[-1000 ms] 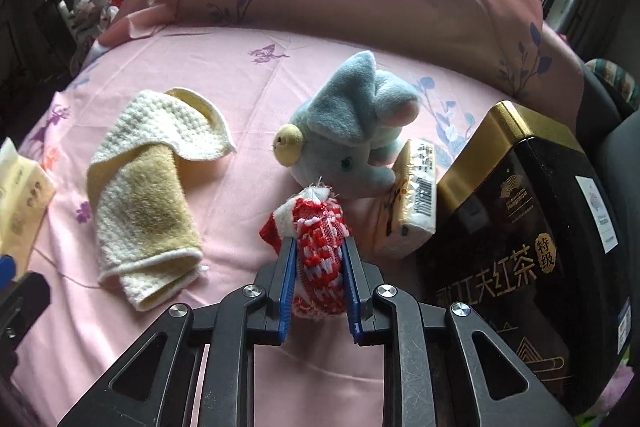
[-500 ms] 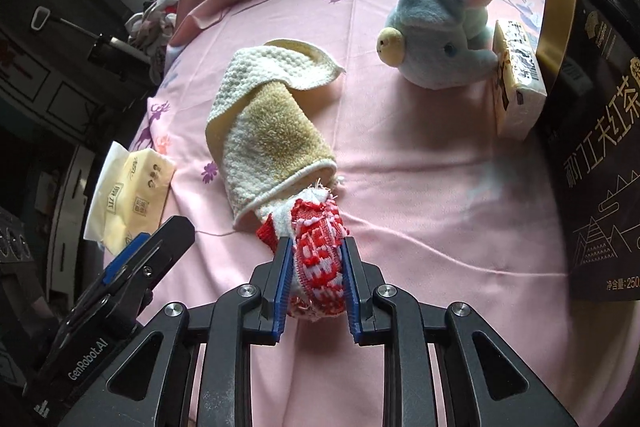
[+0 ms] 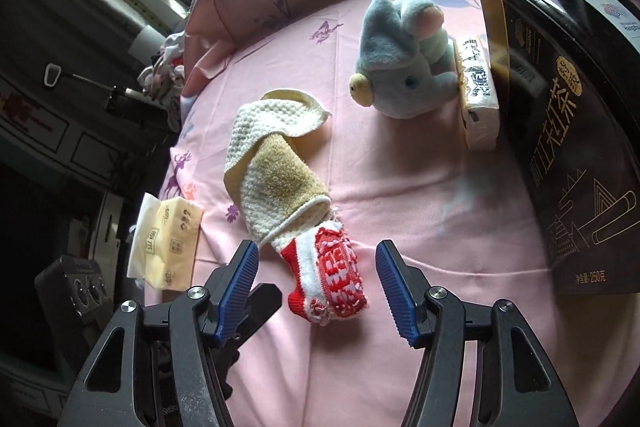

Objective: Organize soft objects
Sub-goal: 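Lift the red-white knitted item with the right gripper and carry it toward the green box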

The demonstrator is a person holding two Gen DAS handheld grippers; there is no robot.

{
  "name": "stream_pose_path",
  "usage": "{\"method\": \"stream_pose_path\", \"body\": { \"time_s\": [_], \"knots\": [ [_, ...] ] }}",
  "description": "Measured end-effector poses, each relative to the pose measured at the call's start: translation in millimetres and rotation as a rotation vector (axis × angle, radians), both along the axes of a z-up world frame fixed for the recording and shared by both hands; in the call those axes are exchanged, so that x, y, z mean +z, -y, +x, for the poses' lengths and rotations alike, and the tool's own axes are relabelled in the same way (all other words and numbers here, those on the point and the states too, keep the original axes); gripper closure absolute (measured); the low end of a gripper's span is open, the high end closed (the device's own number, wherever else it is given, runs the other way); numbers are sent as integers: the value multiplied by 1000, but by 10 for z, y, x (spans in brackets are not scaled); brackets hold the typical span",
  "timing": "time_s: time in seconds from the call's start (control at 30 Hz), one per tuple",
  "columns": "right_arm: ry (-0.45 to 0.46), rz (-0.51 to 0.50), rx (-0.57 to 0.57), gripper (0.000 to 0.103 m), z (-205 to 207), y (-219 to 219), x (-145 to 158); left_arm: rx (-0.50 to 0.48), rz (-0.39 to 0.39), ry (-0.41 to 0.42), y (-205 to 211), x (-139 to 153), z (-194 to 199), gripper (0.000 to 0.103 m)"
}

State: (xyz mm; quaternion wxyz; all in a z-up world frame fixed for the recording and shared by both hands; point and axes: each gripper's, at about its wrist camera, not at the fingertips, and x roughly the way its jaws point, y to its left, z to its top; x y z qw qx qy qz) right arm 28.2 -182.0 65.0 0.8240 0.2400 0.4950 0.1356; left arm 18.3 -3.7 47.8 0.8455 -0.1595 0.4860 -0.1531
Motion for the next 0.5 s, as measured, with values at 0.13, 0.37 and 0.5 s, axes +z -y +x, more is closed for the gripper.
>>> {"method": "stream_pose_path", "body": {
  "time_s": [0.13, 0.37, 0.5],
  "knots": [
    [-49, 9, 31, 41, 79, -110, -173, -29, 16, -50, 190, -141, 26, 25],
    [-85, 2, 51, 49, 151, -178, -364, -56, -11, -58, 241, -177, 39, 37],
    [-116, 4, 43, 52, 178, -181, -454, -125, -54, -38, 313, -151, 8, 63]
  ]
}}
